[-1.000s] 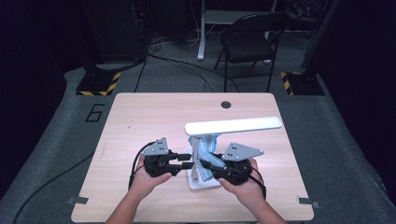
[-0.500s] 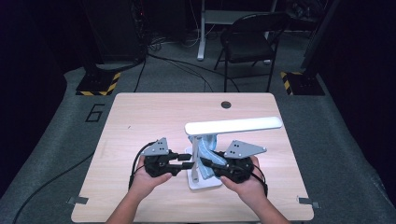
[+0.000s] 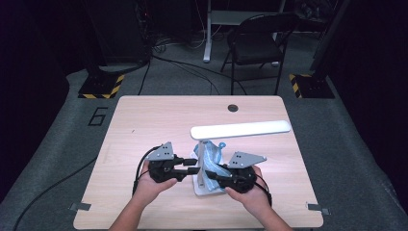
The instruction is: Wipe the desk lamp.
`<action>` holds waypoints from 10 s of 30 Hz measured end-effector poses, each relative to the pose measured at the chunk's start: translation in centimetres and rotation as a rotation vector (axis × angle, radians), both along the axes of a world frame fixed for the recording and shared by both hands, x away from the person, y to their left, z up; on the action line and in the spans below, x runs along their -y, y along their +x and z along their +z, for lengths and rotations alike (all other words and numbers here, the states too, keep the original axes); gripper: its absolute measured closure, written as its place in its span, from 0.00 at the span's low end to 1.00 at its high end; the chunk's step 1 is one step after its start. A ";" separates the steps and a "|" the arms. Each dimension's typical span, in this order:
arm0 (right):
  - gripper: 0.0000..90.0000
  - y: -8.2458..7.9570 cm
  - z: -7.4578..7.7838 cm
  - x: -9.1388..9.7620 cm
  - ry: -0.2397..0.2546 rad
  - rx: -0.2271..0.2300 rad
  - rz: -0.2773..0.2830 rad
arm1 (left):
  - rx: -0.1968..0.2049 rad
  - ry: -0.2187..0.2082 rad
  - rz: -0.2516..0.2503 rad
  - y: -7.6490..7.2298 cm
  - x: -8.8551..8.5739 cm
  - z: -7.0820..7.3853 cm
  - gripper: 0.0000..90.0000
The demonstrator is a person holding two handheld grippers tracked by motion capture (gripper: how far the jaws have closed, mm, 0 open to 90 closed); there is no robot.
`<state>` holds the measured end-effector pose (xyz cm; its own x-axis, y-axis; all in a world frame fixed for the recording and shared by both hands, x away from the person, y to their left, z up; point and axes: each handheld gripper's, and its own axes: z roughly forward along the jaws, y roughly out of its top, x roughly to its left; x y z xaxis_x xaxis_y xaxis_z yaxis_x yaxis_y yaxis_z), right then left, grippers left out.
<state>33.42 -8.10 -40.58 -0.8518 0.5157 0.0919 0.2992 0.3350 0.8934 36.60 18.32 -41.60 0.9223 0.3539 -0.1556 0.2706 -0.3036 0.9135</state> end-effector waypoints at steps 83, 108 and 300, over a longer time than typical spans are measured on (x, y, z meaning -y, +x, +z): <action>0.75 -0.6 6.7 1.0 0.039 0.221 0.061 | 0.012 0.007 0.007 0.0 0.1 0.3 0.64; 0.76 -0.8 8.4 2.2 0.087 0.226 0.013 | 0.077 0.084 0.020 1.2 2.4 0.6 0.57; 0.76 -0.8 7.8 5.3 0.100 0.218 -0.029 | 0.079 0.049 0.041 -0.4 -3.6 1.5 0.57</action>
<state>32.63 -13.43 -32.83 -0.8418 0.5382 -0.0404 0.1041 0.2353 0.9663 36.21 21.97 -40.11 0.9155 0.3971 -0.0642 0.2113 -0.3390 0.9167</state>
